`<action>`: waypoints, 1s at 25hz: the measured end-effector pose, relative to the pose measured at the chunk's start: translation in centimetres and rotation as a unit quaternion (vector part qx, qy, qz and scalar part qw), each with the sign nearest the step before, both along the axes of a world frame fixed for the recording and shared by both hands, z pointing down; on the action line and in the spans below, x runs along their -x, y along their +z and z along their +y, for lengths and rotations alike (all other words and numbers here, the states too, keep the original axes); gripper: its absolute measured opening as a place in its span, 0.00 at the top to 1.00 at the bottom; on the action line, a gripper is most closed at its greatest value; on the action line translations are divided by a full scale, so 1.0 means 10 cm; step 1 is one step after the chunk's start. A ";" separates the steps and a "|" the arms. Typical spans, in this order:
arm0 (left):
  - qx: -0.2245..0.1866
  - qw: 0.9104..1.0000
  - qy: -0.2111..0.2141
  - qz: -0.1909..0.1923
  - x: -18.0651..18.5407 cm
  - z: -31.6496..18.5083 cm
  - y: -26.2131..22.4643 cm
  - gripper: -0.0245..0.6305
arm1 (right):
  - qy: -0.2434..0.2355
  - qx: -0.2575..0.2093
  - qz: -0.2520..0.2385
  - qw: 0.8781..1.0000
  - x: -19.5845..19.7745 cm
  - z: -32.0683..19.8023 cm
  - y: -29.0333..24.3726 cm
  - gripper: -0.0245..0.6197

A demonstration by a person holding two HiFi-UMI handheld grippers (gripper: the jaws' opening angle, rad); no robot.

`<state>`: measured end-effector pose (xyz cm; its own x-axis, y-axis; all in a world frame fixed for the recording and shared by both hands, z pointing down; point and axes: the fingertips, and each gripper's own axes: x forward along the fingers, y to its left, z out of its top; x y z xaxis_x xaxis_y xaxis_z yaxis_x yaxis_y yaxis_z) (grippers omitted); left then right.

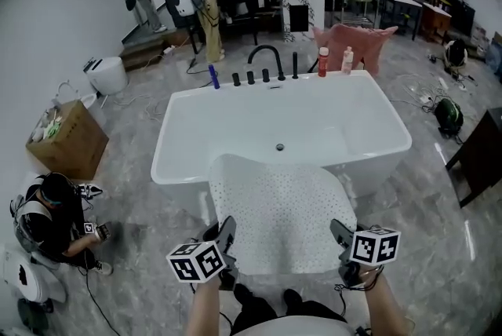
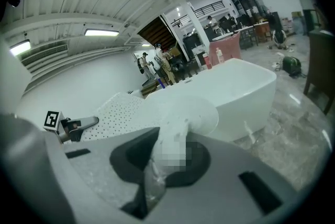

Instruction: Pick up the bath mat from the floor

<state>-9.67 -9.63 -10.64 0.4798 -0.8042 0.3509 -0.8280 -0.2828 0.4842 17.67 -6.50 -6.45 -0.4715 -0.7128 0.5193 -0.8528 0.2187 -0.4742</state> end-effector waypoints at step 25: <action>-0.008 1.000 -0.023 -0.003 -0.33 0.45 -0.08 0.93 | -0.019 -0.013 0.019 1.000 -0.28 0.35 -0.10 0.92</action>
